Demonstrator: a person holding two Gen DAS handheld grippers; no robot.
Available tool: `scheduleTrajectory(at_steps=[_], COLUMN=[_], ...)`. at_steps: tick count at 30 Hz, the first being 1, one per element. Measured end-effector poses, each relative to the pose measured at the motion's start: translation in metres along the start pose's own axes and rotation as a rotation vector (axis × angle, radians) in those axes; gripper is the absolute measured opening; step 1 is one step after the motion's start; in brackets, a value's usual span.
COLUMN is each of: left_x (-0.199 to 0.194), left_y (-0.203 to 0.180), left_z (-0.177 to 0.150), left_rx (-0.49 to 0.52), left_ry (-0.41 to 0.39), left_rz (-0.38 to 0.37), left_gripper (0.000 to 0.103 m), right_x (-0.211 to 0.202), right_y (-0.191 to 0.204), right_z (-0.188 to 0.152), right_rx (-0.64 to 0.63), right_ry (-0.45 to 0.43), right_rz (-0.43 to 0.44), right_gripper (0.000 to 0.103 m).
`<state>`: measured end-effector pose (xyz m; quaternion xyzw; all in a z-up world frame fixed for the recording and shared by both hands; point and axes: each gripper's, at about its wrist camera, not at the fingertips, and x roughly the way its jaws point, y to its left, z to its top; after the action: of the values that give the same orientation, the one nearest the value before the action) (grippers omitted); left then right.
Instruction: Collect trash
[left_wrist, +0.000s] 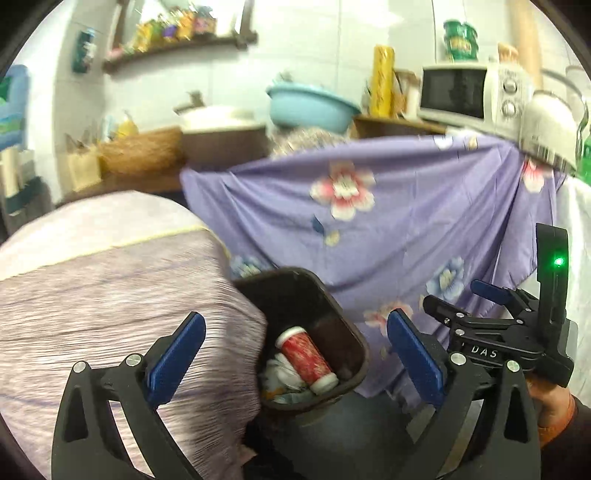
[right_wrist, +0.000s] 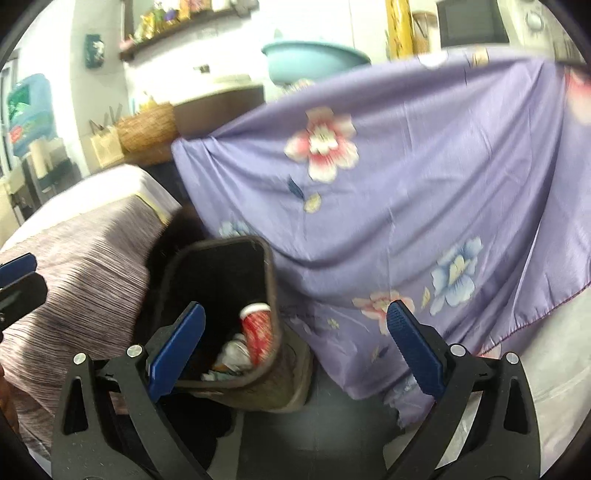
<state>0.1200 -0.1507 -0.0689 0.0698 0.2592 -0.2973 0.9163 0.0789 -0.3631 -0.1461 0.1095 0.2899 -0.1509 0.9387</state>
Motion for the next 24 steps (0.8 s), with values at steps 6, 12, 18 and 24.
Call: scheduleTrajectory(at_steps=[6, 12, 18, 24], left_x=[-0.056, -0.097, -0.126, -0.146], left_y=[0.018, 0.025, 0.037, 0.04], left_z=[-0.005, -0.017, -0.025, -0.032], left_rx=[-0.039, -0.025, -0.063, -0.099], left_ry=[-0.131, -0.204, -0.254, -0.296], left_rz=[0.082, 0.172, 0.204, 0.229], left_gripper=[0.098, 0.098, 0.098, 0.098], right_x=[-0.037, -0.076, -0.124, -0.156], right_y=[0.041, 0.079, 0.105, 0.112], right_z=[0.01, 0.008, 0.0, -0.004], right_rx=[-0.062, -0.101, -0.165, -0.159], right_ry=[-0.073, -0.137, -0.262, -0.318], right_rz=[0.069, 0.155, 0.206, 0.264], right_gripper=[0.097, 0.097, 0.097, 0.097])
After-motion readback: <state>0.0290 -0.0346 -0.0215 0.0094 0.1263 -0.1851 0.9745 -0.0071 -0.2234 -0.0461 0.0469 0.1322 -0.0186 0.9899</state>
